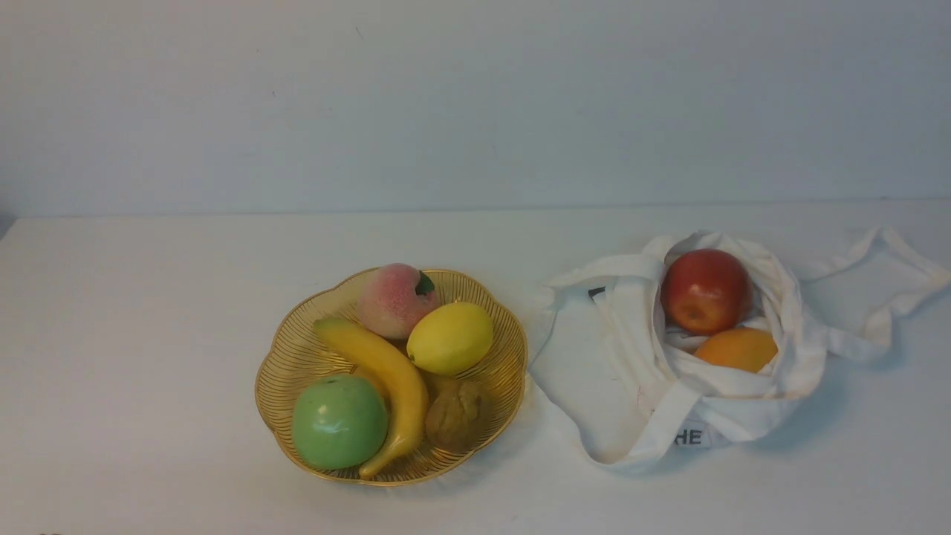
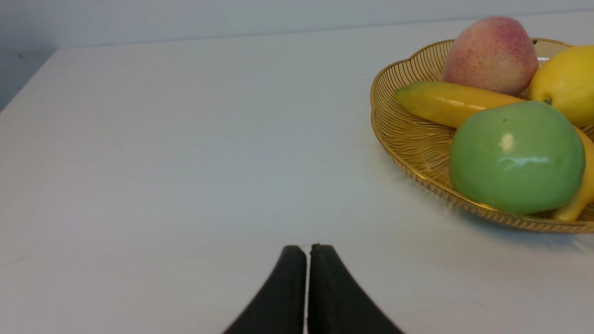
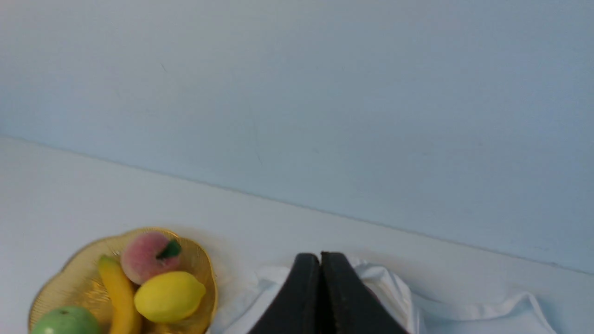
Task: Take the fruit out of the cloth bag on the white table and place them on a plate.
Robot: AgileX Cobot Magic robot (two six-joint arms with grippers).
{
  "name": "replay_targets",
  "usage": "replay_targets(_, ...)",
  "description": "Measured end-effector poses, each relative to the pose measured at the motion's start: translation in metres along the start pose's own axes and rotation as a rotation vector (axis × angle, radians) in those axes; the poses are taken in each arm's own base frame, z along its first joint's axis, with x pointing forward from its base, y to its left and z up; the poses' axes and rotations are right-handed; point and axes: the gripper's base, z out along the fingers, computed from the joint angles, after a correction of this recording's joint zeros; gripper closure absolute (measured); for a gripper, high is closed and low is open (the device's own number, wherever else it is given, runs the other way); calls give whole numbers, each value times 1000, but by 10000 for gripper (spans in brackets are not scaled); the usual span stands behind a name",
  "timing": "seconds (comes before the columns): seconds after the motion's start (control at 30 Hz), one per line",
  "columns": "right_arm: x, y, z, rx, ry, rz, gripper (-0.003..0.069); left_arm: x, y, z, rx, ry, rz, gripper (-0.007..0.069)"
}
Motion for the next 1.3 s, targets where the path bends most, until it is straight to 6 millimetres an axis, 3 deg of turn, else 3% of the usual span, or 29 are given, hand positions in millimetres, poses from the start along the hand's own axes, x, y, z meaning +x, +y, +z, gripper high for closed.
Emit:
replay_targets(0.03, 6, -2, -6, -6, -22, 10, 671, 0, 0, 0, 0, 0, 0, 632)
replay_targets(0.07, 25, -5, -18, -23, -70, 31, 671, 0, 0, 0, 0, 0, 0, 632)
replay_targets(0.1, 25, -5, -18, -23, -70, 31, 671, 0, 0, 0, 0, 0, 0, 632)
replay_targets(0.13, 53, -7, -23, -46, -101, 46, 671, 0, 0, 0, 0, 0, 0, 632)
replay_targets(0.2, 76, -9, -30, -82, -162, 62, 671, 0, 0, 0, 0, 0, 0, 632)
replay_targets(0.23, 76, -9, -30, -82, -162, 62, 671, 0, 0, 0, 0, 0, 0, 632)
replay_targets(0.27, 103, -9, -32, -115, -217, 69, 672, 0, 0, 0, 0, 0, 0, 632)
replay_targets(0.3, 106, -9, -32, -120, -223, 70, 673, 0, 0, 0, 0, 0, 0, 632)
replay_targets(0.43, 159, -6, -28, -210, -372, 97, 672, 0, 0, 0, 0, 0, 0, 632)
replay_targets(0.67, 213, 0, -9, -278, -463, 109, 672, 0, 0, 0, 0, 0, 0, 632)
replay_targets(0.83, 223, 1, -2, -276, -449, 89, 672, 0, 0, 0, 0, 0, 0, 632)
replay_targets(1.3, 214, 2, -8, -278, -586, 26, 672, 0, 0, 0, 0, 0, 0, 632)
